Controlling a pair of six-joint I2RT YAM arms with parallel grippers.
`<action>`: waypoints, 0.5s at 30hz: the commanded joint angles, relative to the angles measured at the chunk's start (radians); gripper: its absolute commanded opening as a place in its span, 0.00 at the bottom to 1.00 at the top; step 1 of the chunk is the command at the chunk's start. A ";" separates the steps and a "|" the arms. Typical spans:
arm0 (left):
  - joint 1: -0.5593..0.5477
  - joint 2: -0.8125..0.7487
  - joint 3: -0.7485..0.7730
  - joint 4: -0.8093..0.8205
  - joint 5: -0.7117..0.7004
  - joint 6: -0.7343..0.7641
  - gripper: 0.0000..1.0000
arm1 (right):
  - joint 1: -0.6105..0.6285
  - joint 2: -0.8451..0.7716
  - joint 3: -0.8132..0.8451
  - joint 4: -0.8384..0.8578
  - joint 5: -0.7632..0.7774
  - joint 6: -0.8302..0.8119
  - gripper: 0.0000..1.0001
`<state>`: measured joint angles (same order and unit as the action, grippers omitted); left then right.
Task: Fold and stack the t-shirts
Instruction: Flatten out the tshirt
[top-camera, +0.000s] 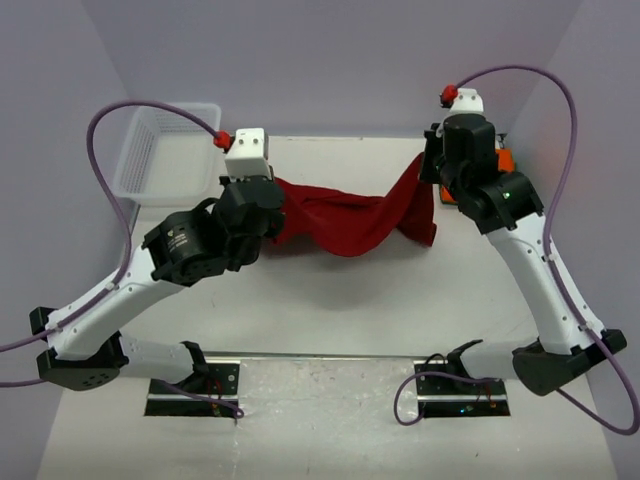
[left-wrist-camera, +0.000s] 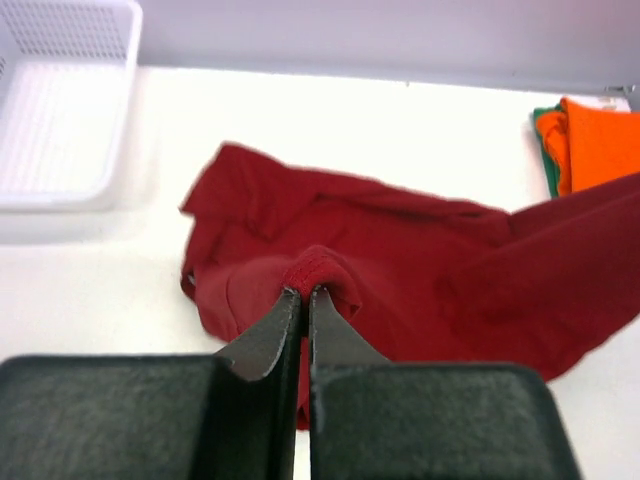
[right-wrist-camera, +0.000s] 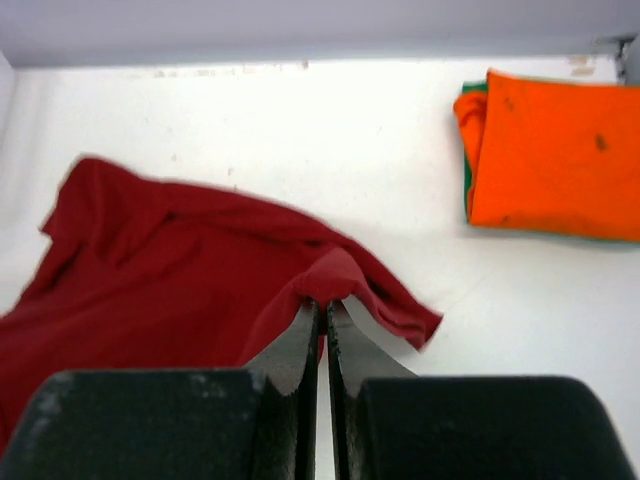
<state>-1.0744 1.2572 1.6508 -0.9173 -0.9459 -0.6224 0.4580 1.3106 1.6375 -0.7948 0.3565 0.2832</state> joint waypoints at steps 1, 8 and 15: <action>-0.001 0.002 0.105 0.051 -0.088 0.165 0.00 | -0.002 -0.001 0.125 -0.043 0.047 -0.064 0.00; -0.002 -0.116 0.120 0.129 -0.119 0.297 0.00 | -0.002 -0.051 0.248 -0.075 0.027 -0.101 0.00; -0.002 -0.292 0.127 0.330 0.059 0.466 0.00 | -0.002 -0.160 0.352 -0.083 -0.131 -0.136 0.00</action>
<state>-1.0748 1.0317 1.7439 -0.7380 -0.9497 -0.2836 0.4572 1.2308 1.9049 -0.8845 0.3038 0.1898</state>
